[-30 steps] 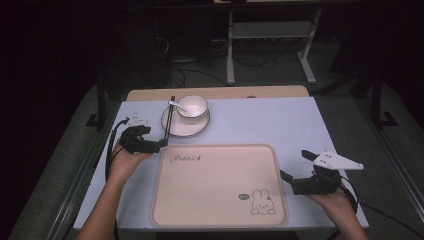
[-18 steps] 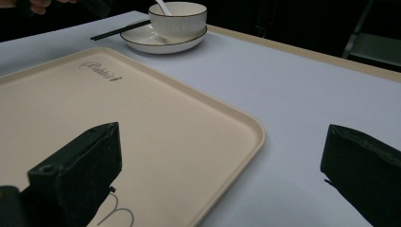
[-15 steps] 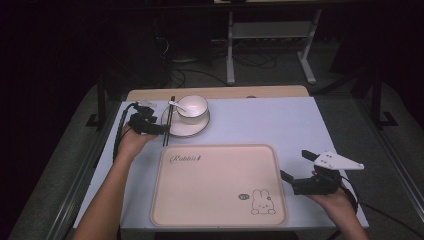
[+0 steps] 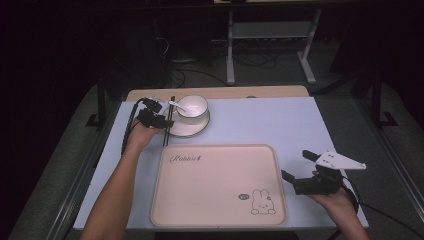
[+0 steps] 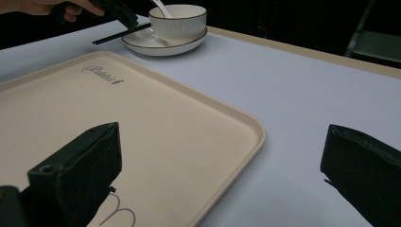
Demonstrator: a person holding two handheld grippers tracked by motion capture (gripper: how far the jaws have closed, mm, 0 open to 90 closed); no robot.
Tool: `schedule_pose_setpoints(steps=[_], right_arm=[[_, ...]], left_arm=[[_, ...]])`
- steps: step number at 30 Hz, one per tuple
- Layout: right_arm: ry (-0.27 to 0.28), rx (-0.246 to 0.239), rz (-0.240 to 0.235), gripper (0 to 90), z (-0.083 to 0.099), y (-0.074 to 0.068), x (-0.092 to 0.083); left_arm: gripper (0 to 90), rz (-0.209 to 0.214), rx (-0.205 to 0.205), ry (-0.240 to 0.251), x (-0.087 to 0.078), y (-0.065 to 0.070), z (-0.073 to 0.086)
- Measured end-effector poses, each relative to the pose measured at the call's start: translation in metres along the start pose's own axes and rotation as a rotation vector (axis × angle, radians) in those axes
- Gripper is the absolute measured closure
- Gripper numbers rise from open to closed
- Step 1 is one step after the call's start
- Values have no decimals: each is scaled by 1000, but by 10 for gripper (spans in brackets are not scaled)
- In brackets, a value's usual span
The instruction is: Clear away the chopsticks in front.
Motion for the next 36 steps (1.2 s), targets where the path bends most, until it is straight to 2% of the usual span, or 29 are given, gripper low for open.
schedule_pose_setpoints(steps=[4,9,17,21,27,36], right_arm=[[11,18,-8,0,-1,-1,-1],[13,15,-13,0,-1,-1,-1],[9,2,-15,0,-1,-3,0],[9,0,-18,0,-1,-4,0],[-2,-12,-24,0,0,-5,1],[-7,-16,-23,0,1,-5,1]], left_arm=[[556,-19,-2,3,6,-1,-1],[597,-28,3,-12,11,-1,2],[635,-66,-3,15,20,-2,0],[684,-80,-6,26,23,-5,-1],[728,-88,-5,38,27,-7,-3],[769,-97,5,22,34,-12,-8]])
Point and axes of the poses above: each handheld gripper's, and its own axes: x roughly forward along the jaws, z roughly out of its underside, y roughly to its right, the point moved 6 cm from there along x, roughly forward along the jaws, and after that the axes turned 10 degrees about y, right-handed, at the moved point
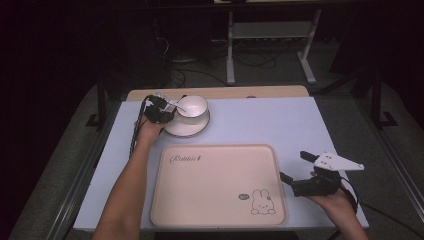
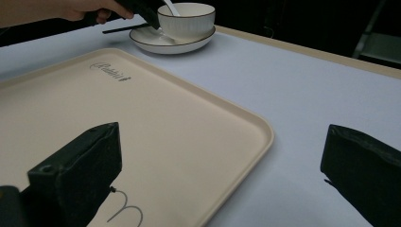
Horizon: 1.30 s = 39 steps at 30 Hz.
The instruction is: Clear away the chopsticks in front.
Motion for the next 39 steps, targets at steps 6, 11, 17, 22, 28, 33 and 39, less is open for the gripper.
schedule_pose_setpoints(steps=[6,11,17,22,28,33,39], right_arm=[[-1,2,-2,0,0,0,0],[-2,-9,-4,0,0,-1,0],[0,2,-4,0,0,0,0],[2,4,-5,0,0,-1,0],[-1,5,-10,0,0,-3,2],[-7,-2,-10,0,1,-3,3],[-11,0,-8,0,2,-3,3]], left_arm=[[798,8,9,7,2,3,-2],[694,10,-3,-7,-1,-1,0],[584,40,-15,10,-22,-9,1],[513,52,-51,36,-41,-15,2],[687,113,-55,52,-56,-17,11],[755,138,-60,49,-56,-16,19],[788,146,-75,29,-53,-17,27]])
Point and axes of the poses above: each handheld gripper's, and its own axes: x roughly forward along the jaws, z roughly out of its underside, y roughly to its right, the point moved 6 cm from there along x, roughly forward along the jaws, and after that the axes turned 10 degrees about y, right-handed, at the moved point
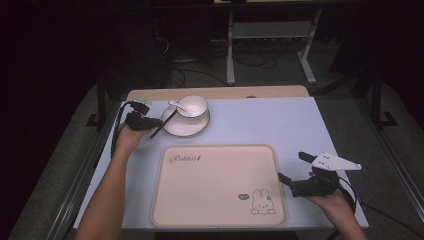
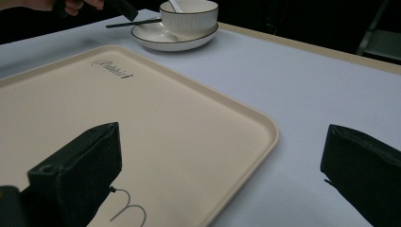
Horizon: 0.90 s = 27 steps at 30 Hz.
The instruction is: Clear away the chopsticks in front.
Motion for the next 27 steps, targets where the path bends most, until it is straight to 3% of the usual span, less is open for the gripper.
schedule_pose_setpoints(steps=[12,20,27], right_arm=[[-3,-3,1,0,1,0,0],[-7,-8,1,0,1,0,1],[-18,-15,4,0,3,0,2]], left_arm=[[835,3,-23,-48,4,-3,16],[860,-2,-31,-55,3,-4,17],[864,-11,-53,-30,-13,-10,19]])
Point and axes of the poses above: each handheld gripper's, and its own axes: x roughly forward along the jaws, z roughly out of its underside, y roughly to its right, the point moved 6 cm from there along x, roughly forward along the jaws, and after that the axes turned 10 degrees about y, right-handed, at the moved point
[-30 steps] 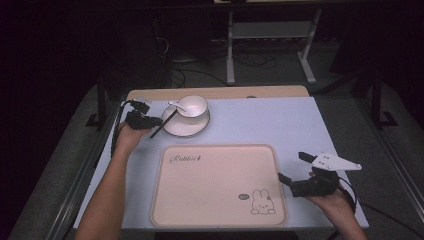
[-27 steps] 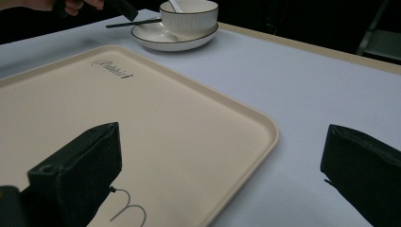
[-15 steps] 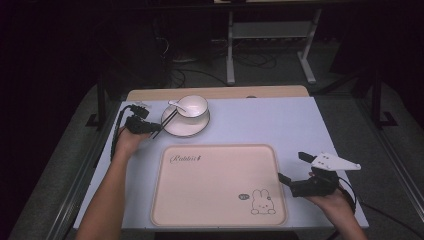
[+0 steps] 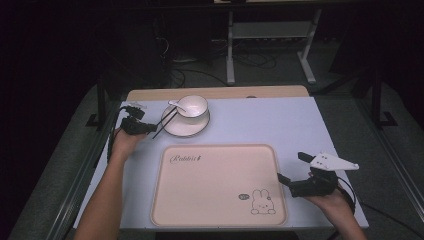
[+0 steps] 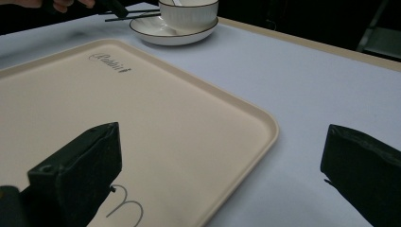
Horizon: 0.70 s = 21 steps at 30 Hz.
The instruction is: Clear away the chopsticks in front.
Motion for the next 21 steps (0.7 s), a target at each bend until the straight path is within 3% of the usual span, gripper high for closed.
schedule_pose_setpoints(steps=[10,21], right_arm=[[-2,-3,1,0,0,0,1],[-4,-4,4,0,1,0,1]], left_arm=[[864,16,-16,10,-37,-5,11],[864,25,6,34,-81,10,36]])
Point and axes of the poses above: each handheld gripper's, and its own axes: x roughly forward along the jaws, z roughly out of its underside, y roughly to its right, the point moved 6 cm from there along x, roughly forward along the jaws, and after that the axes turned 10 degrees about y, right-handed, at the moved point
